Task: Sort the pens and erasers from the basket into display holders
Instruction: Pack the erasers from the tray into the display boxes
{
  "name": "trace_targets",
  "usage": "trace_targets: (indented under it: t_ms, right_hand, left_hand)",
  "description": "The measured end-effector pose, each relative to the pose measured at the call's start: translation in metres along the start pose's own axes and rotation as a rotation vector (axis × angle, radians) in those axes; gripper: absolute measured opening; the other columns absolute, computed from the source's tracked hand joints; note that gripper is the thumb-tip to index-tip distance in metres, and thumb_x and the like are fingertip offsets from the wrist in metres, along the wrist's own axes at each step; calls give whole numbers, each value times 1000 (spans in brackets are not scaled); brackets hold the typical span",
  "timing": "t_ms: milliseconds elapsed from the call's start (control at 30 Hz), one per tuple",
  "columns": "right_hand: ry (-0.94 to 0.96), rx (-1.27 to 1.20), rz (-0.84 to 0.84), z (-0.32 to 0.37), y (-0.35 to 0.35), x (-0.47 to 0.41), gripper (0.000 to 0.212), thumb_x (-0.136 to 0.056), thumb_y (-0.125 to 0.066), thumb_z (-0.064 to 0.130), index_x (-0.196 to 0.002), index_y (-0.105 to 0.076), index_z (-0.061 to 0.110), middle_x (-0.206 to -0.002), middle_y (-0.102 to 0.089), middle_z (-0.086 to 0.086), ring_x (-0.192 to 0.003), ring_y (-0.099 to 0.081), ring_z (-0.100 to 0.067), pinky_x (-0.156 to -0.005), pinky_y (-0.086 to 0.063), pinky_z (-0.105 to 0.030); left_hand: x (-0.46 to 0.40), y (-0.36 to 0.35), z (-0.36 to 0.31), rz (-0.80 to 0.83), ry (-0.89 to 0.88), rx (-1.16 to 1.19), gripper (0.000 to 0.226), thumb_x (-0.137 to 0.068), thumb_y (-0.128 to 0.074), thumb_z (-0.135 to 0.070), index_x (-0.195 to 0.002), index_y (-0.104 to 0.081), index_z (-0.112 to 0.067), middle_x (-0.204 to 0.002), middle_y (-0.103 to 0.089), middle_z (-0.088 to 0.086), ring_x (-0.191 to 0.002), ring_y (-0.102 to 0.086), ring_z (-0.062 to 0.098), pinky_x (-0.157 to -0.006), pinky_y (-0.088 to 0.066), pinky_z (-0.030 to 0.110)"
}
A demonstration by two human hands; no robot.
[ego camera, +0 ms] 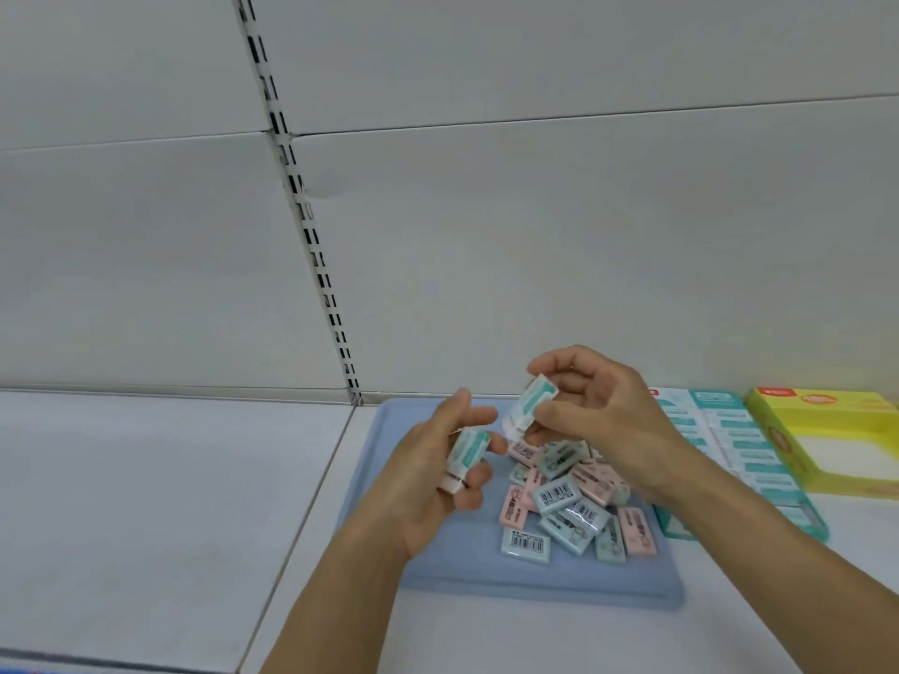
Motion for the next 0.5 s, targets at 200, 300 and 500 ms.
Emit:
trace_targets:
  t_ms: [200,300,500]
  right_hand:
    - [117,154,-87,7,47,35,33,-72,-75,-10,-97,-67,10,-93,-73,-9,-86,-70,-19,-73,-58,-25]
    - [198,472,-139,13,65,50,31,-70,-82,0,-91,-70,20,-90,-72,5,-78,-66,-8,-73,-56,-22]
    - [422,822,-169,18,94,70,27,-70,-80,18,-92,-66,28,-83,-60,10,-74,-55,-10,-65,-44,-14]
  left_hand:
    - [-2,-49,7,136,-54,-102,26,-78,-70,-21,-99,-71,-5,-78,-69,6,-43,-36,6,-34,-25,15]
    - [-5,-63,12,119,-91,-164,10,-86,-68,-16,-90,-70,-7,-76,-70,8,-42,-38,8,-35,-26,16]
    - [-8,-96,23,109,-137,-322,12,-89,-67,-21,-90,-69,-9,-76,-70,5,-46,-41,11,-40,-28,18]
Point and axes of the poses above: each hand's wrist, its own x-axis away from the middle knuckle, its own y-axis out of the back of the hand, z = x × y, the point moved 3 cm from there along -x, towards the middle knuckle
